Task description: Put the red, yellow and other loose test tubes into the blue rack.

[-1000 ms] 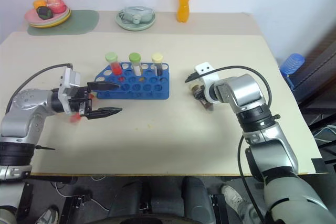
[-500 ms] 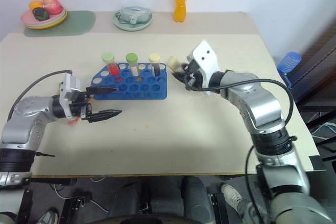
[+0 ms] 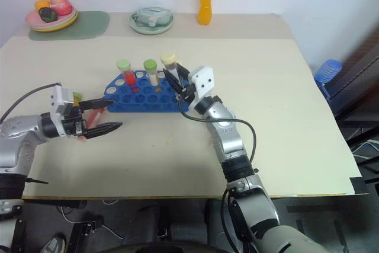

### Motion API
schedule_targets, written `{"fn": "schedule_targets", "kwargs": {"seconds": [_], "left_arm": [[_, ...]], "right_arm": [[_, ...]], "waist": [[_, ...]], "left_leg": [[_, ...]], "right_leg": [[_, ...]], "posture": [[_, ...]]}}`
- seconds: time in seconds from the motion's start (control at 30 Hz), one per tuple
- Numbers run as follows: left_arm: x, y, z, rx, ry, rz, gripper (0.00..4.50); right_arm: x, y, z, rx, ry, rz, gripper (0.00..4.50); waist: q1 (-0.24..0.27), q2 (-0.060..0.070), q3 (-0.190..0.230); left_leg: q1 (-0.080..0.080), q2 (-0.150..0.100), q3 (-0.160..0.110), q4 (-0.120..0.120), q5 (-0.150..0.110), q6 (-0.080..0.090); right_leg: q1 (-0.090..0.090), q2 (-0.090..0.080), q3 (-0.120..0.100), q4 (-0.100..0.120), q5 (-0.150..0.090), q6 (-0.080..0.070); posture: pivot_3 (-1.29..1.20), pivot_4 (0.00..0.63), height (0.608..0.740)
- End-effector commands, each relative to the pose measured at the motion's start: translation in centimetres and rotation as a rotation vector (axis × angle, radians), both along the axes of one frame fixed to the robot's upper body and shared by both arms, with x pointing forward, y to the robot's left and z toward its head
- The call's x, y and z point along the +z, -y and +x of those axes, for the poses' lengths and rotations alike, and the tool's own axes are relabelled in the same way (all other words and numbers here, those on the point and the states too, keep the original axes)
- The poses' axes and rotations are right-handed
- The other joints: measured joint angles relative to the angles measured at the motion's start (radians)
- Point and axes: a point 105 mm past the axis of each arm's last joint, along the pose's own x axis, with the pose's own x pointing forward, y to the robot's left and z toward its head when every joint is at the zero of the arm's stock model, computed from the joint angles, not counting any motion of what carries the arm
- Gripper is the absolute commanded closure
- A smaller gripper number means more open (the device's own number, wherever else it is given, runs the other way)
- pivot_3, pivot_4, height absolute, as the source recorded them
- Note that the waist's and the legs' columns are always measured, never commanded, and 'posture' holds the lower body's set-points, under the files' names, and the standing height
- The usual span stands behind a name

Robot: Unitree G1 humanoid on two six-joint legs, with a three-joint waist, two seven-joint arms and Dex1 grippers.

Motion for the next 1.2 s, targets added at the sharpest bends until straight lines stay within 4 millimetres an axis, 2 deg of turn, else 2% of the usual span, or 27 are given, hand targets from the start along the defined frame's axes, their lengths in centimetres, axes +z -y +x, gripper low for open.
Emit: {"fn": "schedule_targets", "kwargs": {"seconds": [0.03, 0.17, 0.37, 0.5, 0.83, 1.2], "left_arm": [[1.9, -0.4, -0.6, 0.002, 0.062, 0.003, 0.0], [2.3, -0.7, -1.0, 0.016, 0.068, 0.007, 0.0], [2.4, -1.1, -1.5, 0.038, 0.065, 0.017, 0.0], [2.3, -1.3, -1.7, 0.05, 0.062, 0.021, 0.0], [2.4, -1.6, -2.1, 0.071, 0.063, 0.017, 0.0], [2.7, -1.6, -1.8, 0.108, 0.076, -0.039, 0.0]], "right_arm": [[0.9, -0.5, 0.1, -0.006, 0.101, 0.001, 3.68], [-0.1, -0.5, 0.5, -0.016, 0.094, -0.01, 3.68], [-1.5, -1.5, 0.5, 0.004, 0.081, -0.046, 3.68], [-3.0, -2.3, 0.6, 0.012, 0.051, -0.094, 3.68], [-4.5, -3.9, -0.1, 0.057, 0.023, -0.116, 3.68], [-4.3, -1.9, 0.9, 0.01, -0.064, 0.068, 3.68]], "waist": [[-0.003, 0.0, 0.0], [-0.005, 0.001, 0.0], [-0.011, 0.001, 0.0], [-0.018, 0.001, 0.0], [-0.024, 0.001, 0.0], [-0.023, 0.001, 0.0]], "left_leg": [[0.0, 0.0, 0.0, 0.0, 0.0, 0.0], [0.001, 0.0, 0.0, 0.0, 0.0, -0.001], [0.001, 0.001, 0.0, -0.001, 0.001, -0.001], [0.002, 0.001, 0.0, -0.001, 0.001, -0.001], [0.014, 0.001, 0.0, -0.004, 0.001, -0.002], [0.015, 0.001, 0.0, -0.004, 0.001, -0.002]], "right_leg": [[0.0, 0.0, 0.0, 0.0, 0.0, 0.0], [0.0, 0.0, 0.0, 0.0, 0.0, 0.0], [0.0, 0.0, 0.0, 0.001, 0.0, 0.0], [0.001, 0.0, 0.0, 0.001, 0.0, 0.0], [0.012, 0.0, 0.0, 0.0, 0.0, -0.001], [0.012, 0.0, 0.0, 0.0, 0.0, -0.001]], "posture": [[0.0, 0.15, 0.74], [0.0, 0.15, 0.74], [0.0, 0.15, 0.74], [0.0, 0.15, 0.74], [0.0, 0.15, 0.74], [0.0, 0.15, 0.74]]}}
